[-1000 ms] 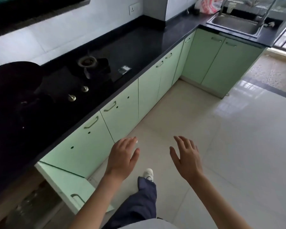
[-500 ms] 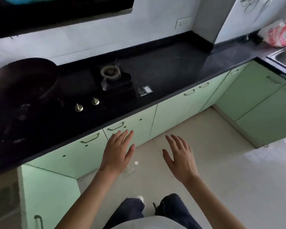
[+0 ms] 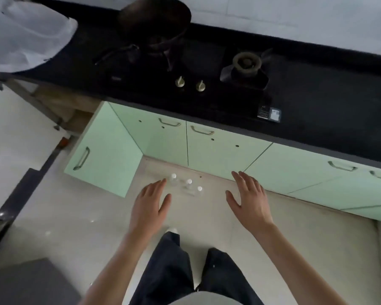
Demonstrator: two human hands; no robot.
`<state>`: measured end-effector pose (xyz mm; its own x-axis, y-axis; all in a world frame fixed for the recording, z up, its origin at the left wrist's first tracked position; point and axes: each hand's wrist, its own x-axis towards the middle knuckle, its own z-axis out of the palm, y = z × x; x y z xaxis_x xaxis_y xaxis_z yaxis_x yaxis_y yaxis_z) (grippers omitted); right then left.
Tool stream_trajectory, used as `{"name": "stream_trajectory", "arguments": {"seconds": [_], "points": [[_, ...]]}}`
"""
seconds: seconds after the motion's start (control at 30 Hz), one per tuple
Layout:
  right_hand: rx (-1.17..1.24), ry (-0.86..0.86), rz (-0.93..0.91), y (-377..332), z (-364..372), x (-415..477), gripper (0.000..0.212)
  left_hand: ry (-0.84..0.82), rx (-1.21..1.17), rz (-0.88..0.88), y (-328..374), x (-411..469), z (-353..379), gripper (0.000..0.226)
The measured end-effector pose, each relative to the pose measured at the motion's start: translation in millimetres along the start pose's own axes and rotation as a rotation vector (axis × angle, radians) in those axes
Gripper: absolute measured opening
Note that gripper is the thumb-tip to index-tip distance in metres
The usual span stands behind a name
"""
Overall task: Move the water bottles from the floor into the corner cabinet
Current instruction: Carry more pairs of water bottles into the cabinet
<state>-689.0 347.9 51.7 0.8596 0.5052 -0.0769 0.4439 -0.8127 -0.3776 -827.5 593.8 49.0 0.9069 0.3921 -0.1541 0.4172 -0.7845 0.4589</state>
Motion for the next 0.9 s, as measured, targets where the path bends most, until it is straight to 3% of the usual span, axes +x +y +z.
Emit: {"name": "stream_trajectory", "arguments": {"seconds": [0.17,0.3,0.5,0.73,0.9], "points": [[0.015,-0.008,-0.033,18,34,10,0.064,-0.042,-0.019,-0.060,-3,-1,34,0.068],[0.003,-0.050,-0.041,44,110,33,0.065,-0.078,-0.036,-0.072,-37,30,101,0.070],[-0.048,-0.084,-0.071,113,293,80,0.070,-0.107,-0.033,-0.068,-132,102,272,0.061],[-0.036,-0.062,-0.078,214,532,135,0.077,-0.120,-0.072,-0.029,-262,191,489,0.073],[0.021,-0.037,-0.090,265,657,162,0.081,-0.076,-0.144,0.057,-318,251,607,0.084]]}}
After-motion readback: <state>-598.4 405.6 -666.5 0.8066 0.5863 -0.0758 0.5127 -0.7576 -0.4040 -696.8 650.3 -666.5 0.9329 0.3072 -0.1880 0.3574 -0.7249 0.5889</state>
